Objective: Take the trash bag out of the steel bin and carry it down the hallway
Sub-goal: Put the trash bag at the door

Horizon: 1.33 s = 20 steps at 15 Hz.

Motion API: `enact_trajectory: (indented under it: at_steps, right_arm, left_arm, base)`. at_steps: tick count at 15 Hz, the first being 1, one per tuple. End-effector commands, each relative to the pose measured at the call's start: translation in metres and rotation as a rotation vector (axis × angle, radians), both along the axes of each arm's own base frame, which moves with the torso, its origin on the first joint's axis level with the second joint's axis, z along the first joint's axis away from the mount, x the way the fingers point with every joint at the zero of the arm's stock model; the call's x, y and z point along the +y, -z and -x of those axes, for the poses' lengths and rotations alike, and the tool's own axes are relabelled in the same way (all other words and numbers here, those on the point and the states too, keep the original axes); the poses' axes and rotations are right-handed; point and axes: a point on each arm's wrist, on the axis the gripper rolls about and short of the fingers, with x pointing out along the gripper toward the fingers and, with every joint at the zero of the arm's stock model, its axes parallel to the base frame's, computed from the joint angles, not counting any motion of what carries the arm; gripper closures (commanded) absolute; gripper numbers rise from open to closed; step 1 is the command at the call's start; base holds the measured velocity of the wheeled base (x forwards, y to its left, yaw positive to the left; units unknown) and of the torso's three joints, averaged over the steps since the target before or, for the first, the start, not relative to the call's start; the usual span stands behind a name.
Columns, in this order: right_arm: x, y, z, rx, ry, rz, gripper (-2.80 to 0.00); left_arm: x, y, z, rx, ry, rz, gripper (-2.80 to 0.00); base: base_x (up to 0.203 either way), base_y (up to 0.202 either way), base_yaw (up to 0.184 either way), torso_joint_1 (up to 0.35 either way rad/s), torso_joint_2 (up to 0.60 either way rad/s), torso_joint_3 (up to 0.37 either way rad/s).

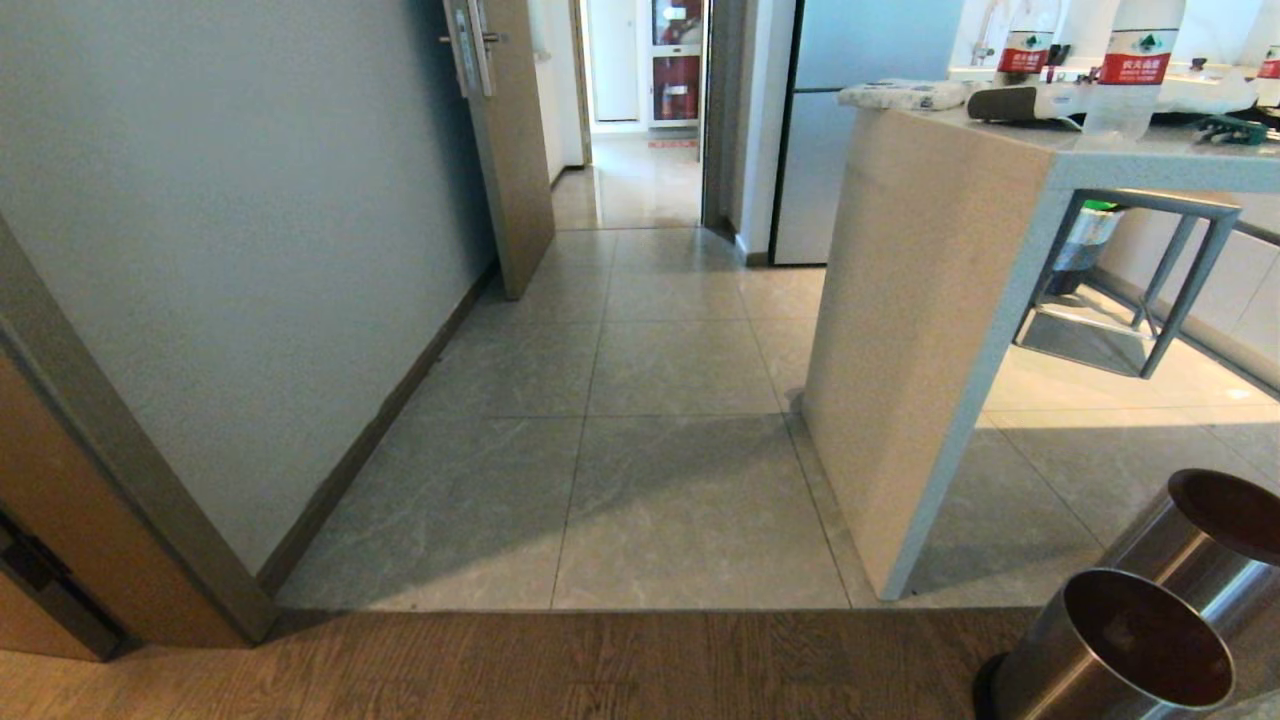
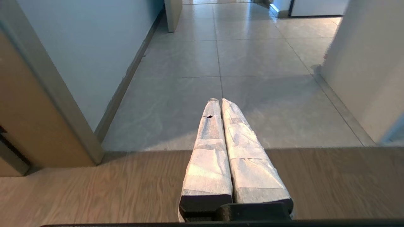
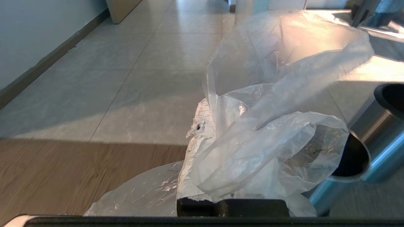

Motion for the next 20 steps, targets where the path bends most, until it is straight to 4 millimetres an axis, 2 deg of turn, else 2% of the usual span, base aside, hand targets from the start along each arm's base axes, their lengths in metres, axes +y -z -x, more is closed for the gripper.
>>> enact_trajectory:
  at_steps: [1,20]
  right_arm:
    - [0.0000,-0.0001,-0.0001,0.001,-0.001,0.000,0.00]
    - [0.0000,-0.0001,-0.0001,0.001,-0.001,0.000,0.00]
  left_arm:
    - [0.0000,-0.0001,0.0000,0.000,0.000,0.000,0.00]
    - [0.0000,-0.0001,0.0000,0.000,-0.001,0.002,0.00]
  base:
    - [0.185,0.000,0.004,0.002,0.00,0.002]
    - [0.190,0.000,0.001,0.002,0.00,0.002]
